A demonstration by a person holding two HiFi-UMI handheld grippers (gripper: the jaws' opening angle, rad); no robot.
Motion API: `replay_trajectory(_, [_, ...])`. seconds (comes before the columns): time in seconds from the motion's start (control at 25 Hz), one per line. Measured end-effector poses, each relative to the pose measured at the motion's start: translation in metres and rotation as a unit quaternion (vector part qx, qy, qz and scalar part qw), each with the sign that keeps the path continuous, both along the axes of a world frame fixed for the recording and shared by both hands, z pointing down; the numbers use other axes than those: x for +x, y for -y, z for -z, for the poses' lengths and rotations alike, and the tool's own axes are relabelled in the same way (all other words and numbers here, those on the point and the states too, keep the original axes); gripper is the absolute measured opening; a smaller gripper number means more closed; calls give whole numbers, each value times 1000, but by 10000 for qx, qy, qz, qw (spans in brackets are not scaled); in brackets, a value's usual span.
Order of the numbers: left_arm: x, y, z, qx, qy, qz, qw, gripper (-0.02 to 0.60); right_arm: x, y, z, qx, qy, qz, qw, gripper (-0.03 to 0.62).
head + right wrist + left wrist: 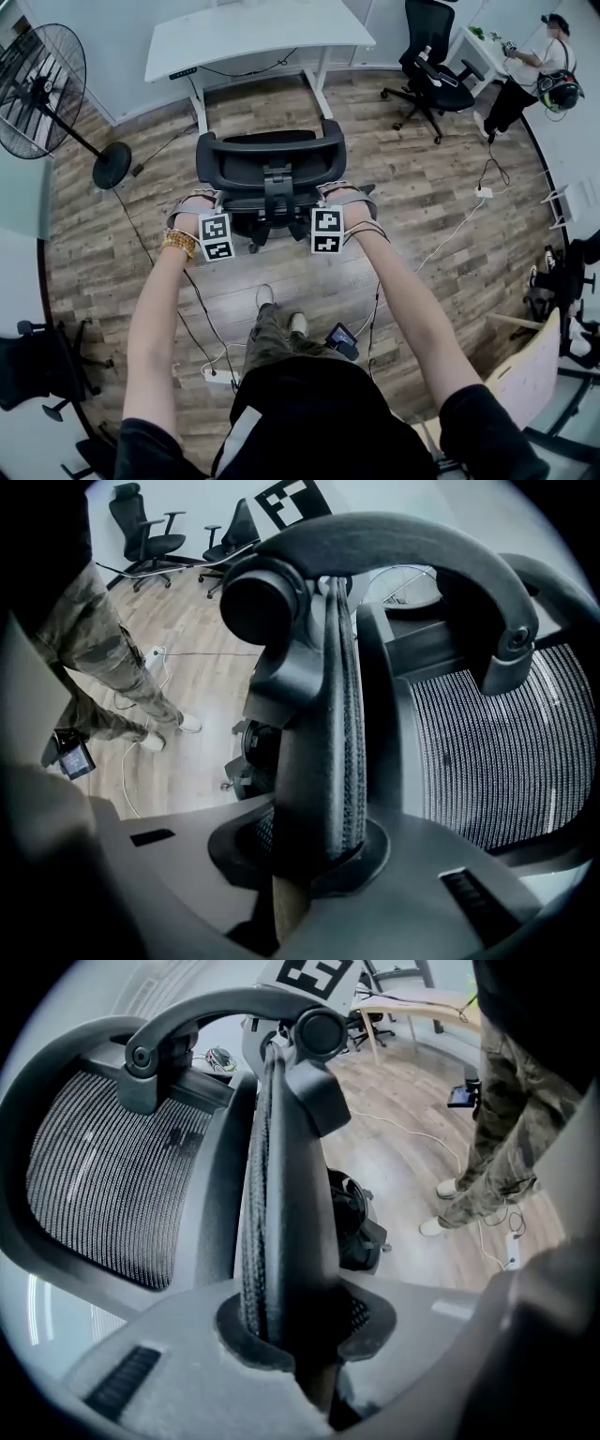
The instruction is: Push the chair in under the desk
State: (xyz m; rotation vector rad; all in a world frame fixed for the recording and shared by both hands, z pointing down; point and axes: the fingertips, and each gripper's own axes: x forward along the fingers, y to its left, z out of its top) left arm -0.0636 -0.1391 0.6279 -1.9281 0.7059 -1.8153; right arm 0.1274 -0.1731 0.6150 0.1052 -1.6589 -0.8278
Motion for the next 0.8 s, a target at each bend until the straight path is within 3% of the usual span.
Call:
replay_trajectory(0.24, [-21,19,0,21,15,-10,10000,55,-21,18,0,27,12,-29,10000,41])
replay_trajectory(0.8, [-33,51,0,-25,-8,32,10000,54,-34,51,0,-21,-5,-8,10000,41])
